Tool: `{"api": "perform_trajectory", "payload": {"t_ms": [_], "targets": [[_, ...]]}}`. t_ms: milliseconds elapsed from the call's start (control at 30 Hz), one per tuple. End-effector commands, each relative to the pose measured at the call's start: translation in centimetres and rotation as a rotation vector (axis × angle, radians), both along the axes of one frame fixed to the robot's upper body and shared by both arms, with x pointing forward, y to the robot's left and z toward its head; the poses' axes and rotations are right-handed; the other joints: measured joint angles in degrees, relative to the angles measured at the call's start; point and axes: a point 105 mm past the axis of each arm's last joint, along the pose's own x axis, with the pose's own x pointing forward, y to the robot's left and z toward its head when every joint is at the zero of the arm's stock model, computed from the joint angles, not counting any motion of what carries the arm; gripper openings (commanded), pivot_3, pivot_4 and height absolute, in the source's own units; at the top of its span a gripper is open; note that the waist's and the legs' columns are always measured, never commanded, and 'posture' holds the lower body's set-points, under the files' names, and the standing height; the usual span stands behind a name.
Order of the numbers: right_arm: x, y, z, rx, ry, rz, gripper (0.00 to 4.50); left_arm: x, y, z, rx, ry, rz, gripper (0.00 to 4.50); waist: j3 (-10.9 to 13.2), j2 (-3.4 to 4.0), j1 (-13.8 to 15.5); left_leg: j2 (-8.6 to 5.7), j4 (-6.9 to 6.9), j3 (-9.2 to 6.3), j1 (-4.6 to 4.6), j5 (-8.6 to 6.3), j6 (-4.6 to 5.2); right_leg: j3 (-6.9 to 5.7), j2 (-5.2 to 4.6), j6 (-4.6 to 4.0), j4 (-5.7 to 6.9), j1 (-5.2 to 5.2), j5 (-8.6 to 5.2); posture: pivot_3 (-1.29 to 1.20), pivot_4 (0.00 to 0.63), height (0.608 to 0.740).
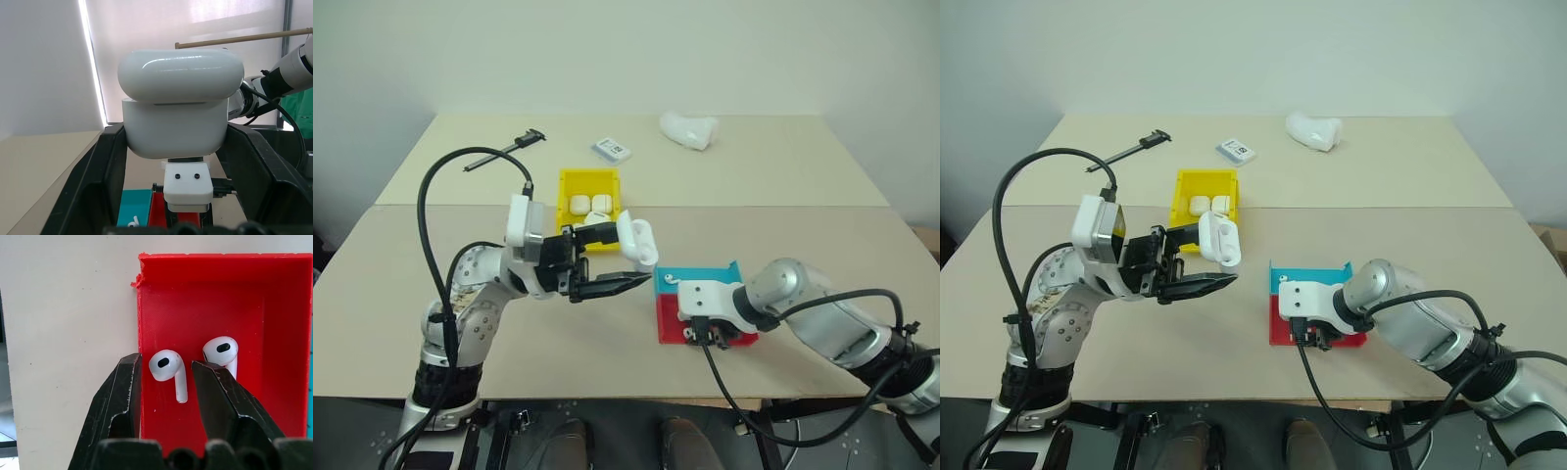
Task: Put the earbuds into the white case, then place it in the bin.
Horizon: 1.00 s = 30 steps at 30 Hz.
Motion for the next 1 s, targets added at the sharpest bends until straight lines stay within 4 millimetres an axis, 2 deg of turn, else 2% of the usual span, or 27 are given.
{"api": "perform_trajectory", "payload": {"t_ms": [33, 100, 200, 267, 300, 500, 633, 700, 800, 867, 967, 1000], "targets": [[0.2, 0.1, 0.2, -0.007, -0.024, 0.024, 1.98, -0.7, -0.1, 0.8, -0.010, -0.045, -0.013, 2.73, 0.0, 0.00, 0.0, 0.00, 0.00, 0.00, 0.00, 0.00, 0.00, 0.00, 0.00, 0.00, 0.00, 0.00, 0.00, 0.00, 0.150, 0.740], [0.2, 0.1, 0.1, -0.010, -0.022, 0.026, 1.98, -0.7, -0.1, 0.8, -0.010, -0.045, -0.013, 2.73, 0.0, 0.00, 0.0, 0.00, 0.00, 0.00, 0.01, 0.00, 0.00, 0.00, 0.00, 0.00, -0.01, 0.01, 0.00, 0.00, 0.150, 0.740], [0.1, 0.0, 0.0, -0.013, -0.020, 0.031, 1.39, -0.7, -0.1, 0.8, -0.008, -0.046, -0.013, 2.73, 0.0, 0.00, 0.0, 0.00, 0.00, 0.00, 0.01, 0.00, 0.00, 0.00, 0.00, 0.00, 0.00, 0.01, 0.00, 0.00, 0.150, 0.740], [0.1, 0.1, 0.0, -0.014, -0.019, 0.034, 0.78, -0.7, 0.0, 0.8, -0.006, -0.047, -0.014, 2.73, 0.0, 0.00, 0.0, 0.00, 0.00, 0.00, 0.02, 0.00, 0.00, 0.00, 0.00, 0.00, -0.01, 0.02, 0.00, 0.00, 0.150, 0.740], [0.0, 0.1, 0.0, -0.012, -0.018, 0.035, 0.62, -0.7, 0.0, 0.9, -0.006, -0.048, -0.015, 2.73, 0.0, 0.00, 0.0, 0.00, 0.00, 0.00, 0.02, 0.00, 0.00, -0.01, 0.00, 0.00, -0.01, 0.02, 0.00, 0.00, 0.150, 0.740], [-0.1, 0.2, 0.3, 0.016, -0.013, 0.022, 0.62, -0.7, 0.0, 0.9, -0.001, -0.046, -0.022, 2.73, 0.0, 0.00, 0.0, 0.00, 0.00, 0.00, 0.03, 0.00, 0.00, -0.01, 0.00, 0.00, -0.01, 0.03, 0.00, 0.00, 0.150, 0.740], [0.1, 0.0, 1.6, 0.076, -0.014, -0.035, 0.62, -0.6, 0.0, 1.0, 0.000, -0.046, -0.038, 2.73, 0.0, 0.00, 0.0, 0.00, 0.00, 0.00, 0.00, 0.00, 0.00, -0.01, 0.00, 0.00, -0.01, 0.01, 0.00, 0.00, 0.150, 0.740], [0.1, -0.2, 2.7, 0.125, -0.009, -0.078, 0.62, -0.6, -0.1, 1.1, -0.001, -0.044, -0.047, 2.73, 0.0, 0.00, 0.1, 0.00, 0.00, 0.00, -0.02, 0.00, 0.00, -0.01, 0.00, 0.00, -0.01, 0.00, 0.00, 0.00, 0.150, 0.740], [-0.1, -0.9, 5.3, 0.261, -0.014, -0.170, 0.62, -0.2, -0.3, 1.3, -0.011, -0.037, -0.059, 2.73, 0.0, -0.01, 0.1, -0.01, 0.00, -0.01, -0.03, 0.00, 0.00, -0.01, 0.00, 0.00, -0.02, 0.00, 0.00, 0.00, 0.150, 0.740], [-0.3, -1.1, 7.2, 0.384, -0.022, -0.211, 0.62, 0.3, -0.4, 1.5, -0.023, -0.027, -0.065, 2.73, 0.0, -0.01, 0.2, -0.01, 0.00, -0.02, -0.01, 0.00, 0.00, -0.02, 0.00, 0.00, -0.03, 0.03, 0.00, 0.00, 0.150, 0.740], [-0.5, -1.2, 10.0, 0.603, -0.113, -0.224, 0.62, 0.9, -0.5, 1.8, -0.050, -0.009, -0.073, 2.73, 0.0, -0.03, 0.2, -0.01, 0.00, -0.06, -0.01, 0.00, 0.00, -0.10, 0.00, 0.00, -0.08, 0.12, 0.00, 0.00, 0.150, 0.740], [-0.3, -1.4, 11.5, 0.720, -0.160, -0.242, 0.62, 1.2, -0.7, 2.0, -0.063, -0.002, -0.079, 2.73, 0.0, -0.03, 0.2, -0.01, 0.00, -0.06, -0.02, 0.00, 0.00, -0.09, 0.00, 0.00, -0.08, 0.09, 0.00, 0.00, 0.150, 0.740]]}}
